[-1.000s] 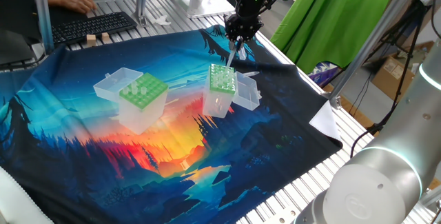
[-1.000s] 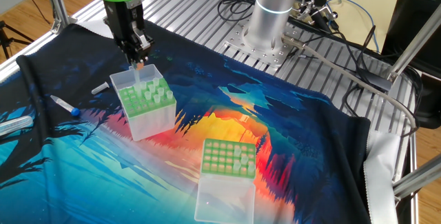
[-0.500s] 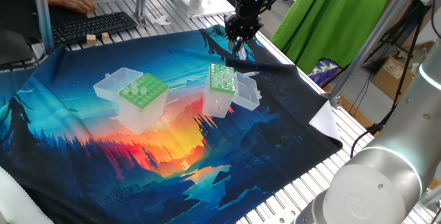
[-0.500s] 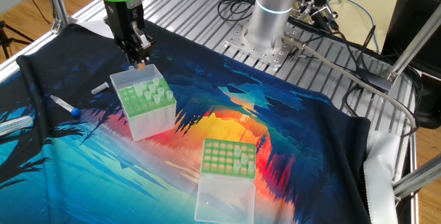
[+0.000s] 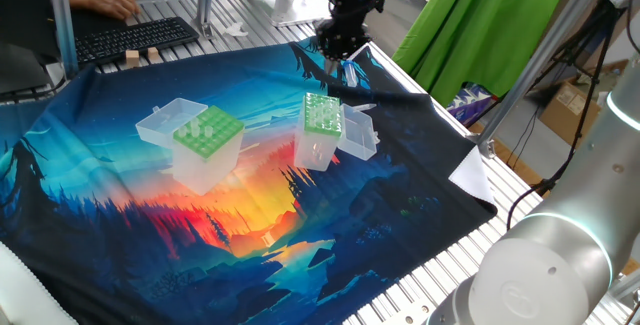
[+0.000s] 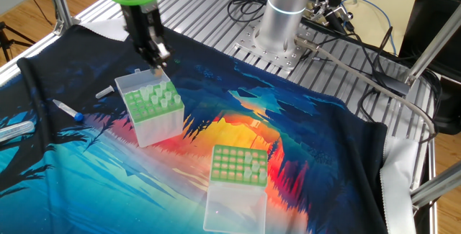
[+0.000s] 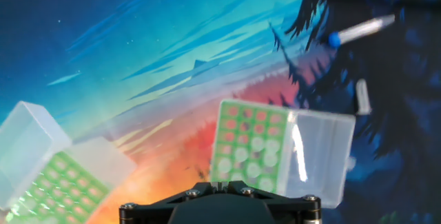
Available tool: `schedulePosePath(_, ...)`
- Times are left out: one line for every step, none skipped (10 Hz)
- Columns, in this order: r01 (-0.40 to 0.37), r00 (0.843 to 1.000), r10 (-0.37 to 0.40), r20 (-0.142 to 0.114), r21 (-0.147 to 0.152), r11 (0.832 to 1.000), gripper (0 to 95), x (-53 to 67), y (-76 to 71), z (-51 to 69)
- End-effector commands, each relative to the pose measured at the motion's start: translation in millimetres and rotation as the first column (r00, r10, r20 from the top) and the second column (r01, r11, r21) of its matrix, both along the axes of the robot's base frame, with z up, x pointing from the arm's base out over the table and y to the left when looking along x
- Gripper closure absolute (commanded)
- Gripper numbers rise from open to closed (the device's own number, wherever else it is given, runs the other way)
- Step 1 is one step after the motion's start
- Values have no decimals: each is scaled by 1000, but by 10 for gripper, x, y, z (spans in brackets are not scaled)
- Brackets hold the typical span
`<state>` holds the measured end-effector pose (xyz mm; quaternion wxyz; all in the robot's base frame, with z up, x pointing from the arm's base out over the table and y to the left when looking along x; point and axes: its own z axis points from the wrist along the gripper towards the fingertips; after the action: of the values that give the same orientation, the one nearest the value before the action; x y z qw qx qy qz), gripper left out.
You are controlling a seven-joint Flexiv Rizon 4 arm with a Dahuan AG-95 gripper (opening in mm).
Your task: Transfer all large pipette tips from one holder to another
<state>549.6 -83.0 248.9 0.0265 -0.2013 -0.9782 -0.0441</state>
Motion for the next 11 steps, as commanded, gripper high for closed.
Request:
schedulePosePath(82, 997, -82, -5, -7, 997, 950, -24, 294, -60)
schedulePosePath(99, 995, -99, -6, -4, 995, 950, -26, 381, -107)
schedulePosePath(103, 995, -103, -4, -2, 995, 950, -29, 427, -134)
schedulePosePath(112, 994, -112, 3, -5, 994, 950, -20, 530, -187)
schedulePosePath(122, 993, -122, 8, -12, 993, 950, -17, 600, -208)
schedulePosePath(131, 991, -131, 10, -18, 991, 950, -19, 667, -223)
schedulePosePath(133, 991, -133, 13, -24, 991, 950, -18, 701, -236)
schedulePosePath(129, 992, -129, 15, -23, 991, 950, -18, 701, -236)
schedulePosePath(127, 992, -127, 15, -24, 992, 950, -18, 701, -236)
schedulePosePath(118, 993, -118, 9, -24, 993, 950, -18, 701, -236)
schedulePosePath(109, 994, -109, 4, -23, 994, 950, -18, 701, -236)
